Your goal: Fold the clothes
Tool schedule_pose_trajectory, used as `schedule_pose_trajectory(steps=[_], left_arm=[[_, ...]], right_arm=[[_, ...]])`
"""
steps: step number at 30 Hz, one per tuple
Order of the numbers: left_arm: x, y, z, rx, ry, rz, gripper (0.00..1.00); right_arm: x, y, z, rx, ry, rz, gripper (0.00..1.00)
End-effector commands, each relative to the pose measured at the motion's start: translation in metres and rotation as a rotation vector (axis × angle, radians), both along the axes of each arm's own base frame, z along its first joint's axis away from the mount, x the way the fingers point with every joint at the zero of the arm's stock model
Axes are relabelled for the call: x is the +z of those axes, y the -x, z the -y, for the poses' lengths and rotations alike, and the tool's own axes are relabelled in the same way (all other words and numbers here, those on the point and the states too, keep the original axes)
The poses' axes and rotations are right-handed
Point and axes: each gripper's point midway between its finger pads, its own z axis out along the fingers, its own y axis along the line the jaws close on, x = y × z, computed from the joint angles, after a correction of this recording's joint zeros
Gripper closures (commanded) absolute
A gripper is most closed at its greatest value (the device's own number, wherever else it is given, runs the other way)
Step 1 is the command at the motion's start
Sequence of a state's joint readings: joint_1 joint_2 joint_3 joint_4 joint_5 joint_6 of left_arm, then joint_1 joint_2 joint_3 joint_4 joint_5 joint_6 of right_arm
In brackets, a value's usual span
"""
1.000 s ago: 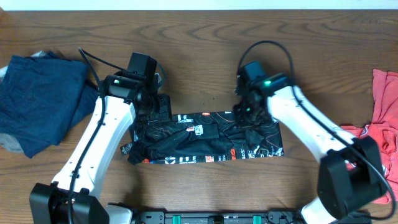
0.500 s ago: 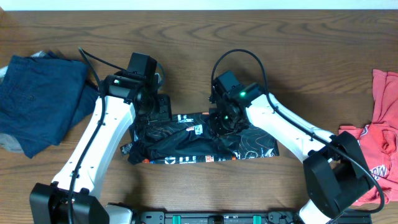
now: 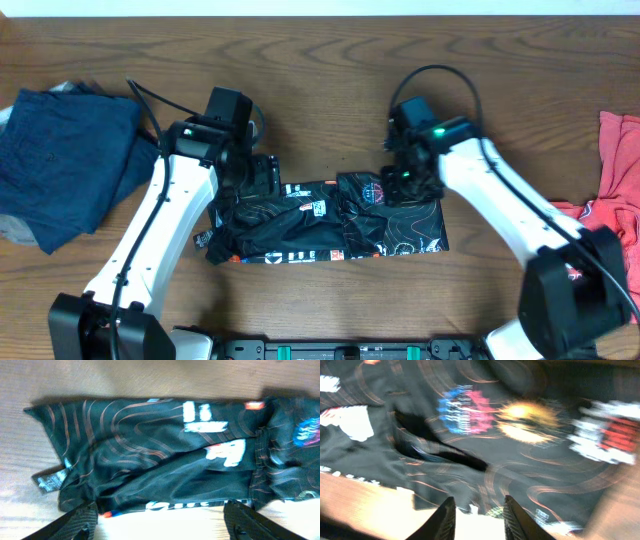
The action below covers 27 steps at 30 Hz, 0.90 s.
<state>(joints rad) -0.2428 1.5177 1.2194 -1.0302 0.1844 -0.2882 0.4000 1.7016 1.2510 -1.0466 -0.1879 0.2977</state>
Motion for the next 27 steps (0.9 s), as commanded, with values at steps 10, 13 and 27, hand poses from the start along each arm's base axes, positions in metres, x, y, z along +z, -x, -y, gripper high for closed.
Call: schedule_pose_trajectory(steps=[10,13,27], left_arm=[[-0.070,0.021,-0.072,0.148,-0.197,-0.157,0.12],[-0.079,0.021,-0.085,0.191,-0.198,-0.189,0.12],[-0.122,0.030,-0.072,0.101,-0.110,-0.334,0.12]], right_arm=[[0.017,0.004,0.061,-0.109,0.108,-0.024,0.44],[0.017,0.004,0.061,-0.110,0.109,-0.025,0.44],[0.017,0.005,0.061,-0.110,0.111,-0.028,0.44]])
